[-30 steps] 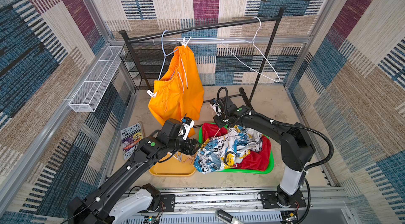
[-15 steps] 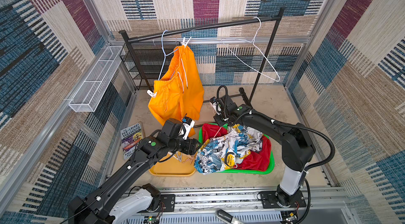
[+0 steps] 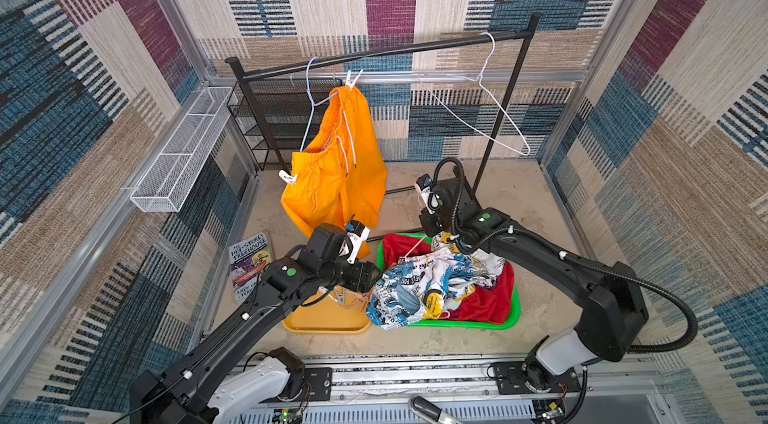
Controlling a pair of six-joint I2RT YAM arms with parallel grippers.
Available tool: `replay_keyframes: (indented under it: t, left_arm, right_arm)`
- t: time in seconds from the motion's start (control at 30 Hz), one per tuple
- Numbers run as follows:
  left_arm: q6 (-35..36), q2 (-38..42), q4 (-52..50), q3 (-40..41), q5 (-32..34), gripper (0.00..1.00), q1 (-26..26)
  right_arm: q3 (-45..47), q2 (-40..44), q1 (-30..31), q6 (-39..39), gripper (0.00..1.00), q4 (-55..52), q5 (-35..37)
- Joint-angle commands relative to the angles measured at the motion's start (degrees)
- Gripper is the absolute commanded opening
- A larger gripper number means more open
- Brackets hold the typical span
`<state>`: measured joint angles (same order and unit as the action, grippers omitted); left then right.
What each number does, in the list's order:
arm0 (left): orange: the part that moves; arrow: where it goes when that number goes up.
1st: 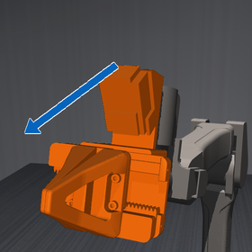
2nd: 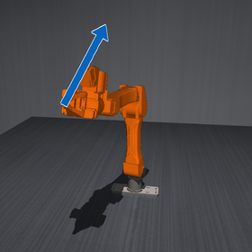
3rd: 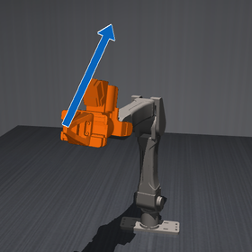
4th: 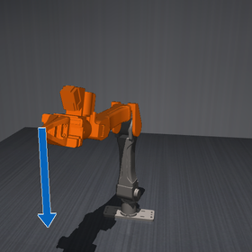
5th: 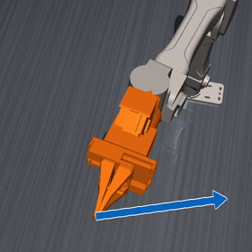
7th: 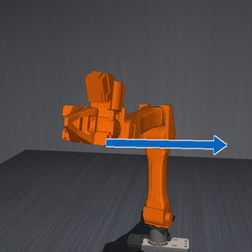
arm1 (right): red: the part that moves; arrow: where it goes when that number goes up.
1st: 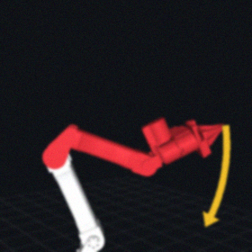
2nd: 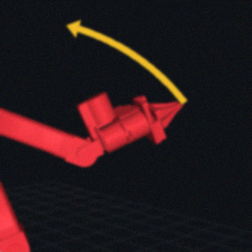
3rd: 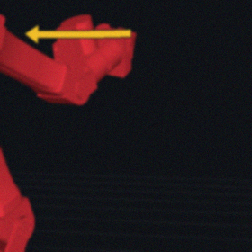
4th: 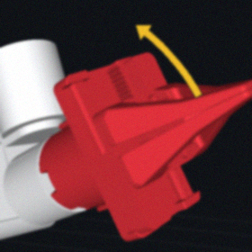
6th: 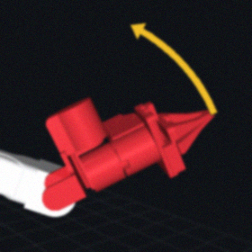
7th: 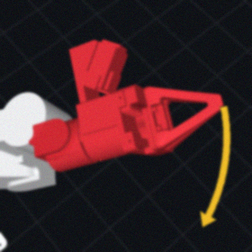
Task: Remove the clothespins securing shorts to the hanger
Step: Pick up the hanger from the basket.
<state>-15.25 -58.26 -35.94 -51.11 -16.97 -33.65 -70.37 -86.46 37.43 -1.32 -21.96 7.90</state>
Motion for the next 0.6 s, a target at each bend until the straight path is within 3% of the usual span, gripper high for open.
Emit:
replay_keyframes:
  t: [0.0, 0.57]
  left_arm:
    - [-0.47, 0.33, 2.86, -0.25, -1.74, 0.72, -0.08]
    - [-8.29, -2.69, 5.24, -3.86, -7.26, 0.74, -0.80]
  right_arm:
    - [3.11, 4.49, 0.12, 1.49, 0.01, 8.29, 0.81]
    - [20.01, 18.19, 1.83, -1.69, 0.00, 24.83, 0.48]
